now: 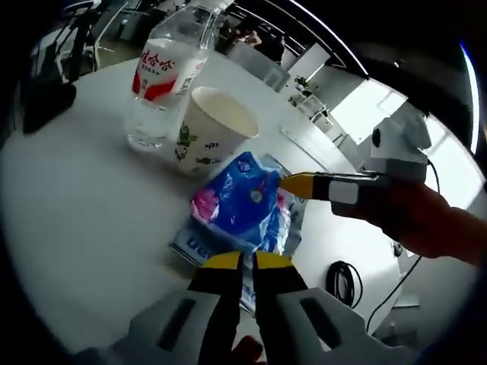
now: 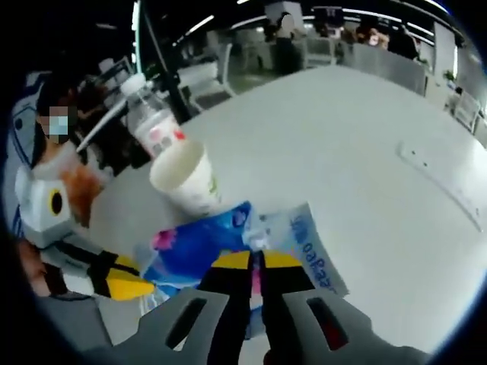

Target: Arrange the tabletop items into an orderly group along one side of the table until the central work area is clear of visible clutter.

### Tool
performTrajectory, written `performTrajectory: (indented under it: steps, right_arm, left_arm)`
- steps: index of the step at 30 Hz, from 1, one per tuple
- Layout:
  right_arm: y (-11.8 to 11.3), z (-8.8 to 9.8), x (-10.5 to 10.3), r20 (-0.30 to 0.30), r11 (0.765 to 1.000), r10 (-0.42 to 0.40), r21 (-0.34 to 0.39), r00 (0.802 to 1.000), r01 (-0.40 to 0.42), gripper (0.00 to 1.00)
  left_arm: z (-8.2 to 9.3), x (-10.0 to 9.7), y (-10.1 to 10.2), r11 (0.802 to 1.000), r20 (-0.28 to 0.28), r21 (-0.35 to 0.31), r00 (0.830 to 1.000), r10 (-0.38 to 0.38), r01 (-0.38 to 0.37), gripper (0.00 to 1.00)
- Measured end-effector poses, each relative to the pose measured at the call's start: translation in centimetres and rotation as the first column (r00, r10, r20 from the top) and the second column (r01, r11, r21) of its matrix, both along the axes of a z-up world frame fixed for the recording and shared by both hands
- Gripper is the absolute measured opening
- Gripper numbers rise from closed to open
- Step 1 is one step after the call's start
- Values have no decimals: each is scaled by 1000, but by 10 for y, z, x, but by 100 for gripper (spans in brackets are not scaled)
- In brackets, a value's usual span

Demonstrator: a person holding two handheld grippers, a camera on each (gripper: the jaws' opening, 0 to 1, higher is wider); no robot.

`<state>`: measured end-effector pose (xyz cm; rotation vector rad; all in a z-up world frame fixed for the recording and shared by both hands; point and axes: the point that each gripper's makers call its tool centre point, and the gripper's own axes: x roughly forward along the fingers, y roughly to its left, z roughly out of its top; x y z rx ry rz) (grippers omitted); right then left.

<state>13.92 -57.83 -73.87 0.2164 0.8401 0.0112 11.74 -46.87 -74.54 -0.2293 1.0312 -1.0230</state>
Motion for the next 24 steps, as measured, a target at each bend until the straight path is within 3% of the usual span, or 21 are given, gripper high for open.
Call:
performTrajectory:
  steps: [12, 18, 24]
  right_arm:
    - [4, 13, -22, 52, 1000, -7, 13, 999, 6, 0]
    - [7, 9, -45, 55, 997, -62, 47, 997, 59, 0]
    - [11, 21, -62, 89, 994, -100, 39, 991, 97, 0]
  left_arm:
    - [8, 7, 10, 1000, 5, -24, 1000, 13, -13, 0]
    - [13, 9, 14, 1000, 23, -20, 1000, 1, -1, 0]
    - [26, 9, 11, 999, 57, -33, 998, -31, 32, 0]
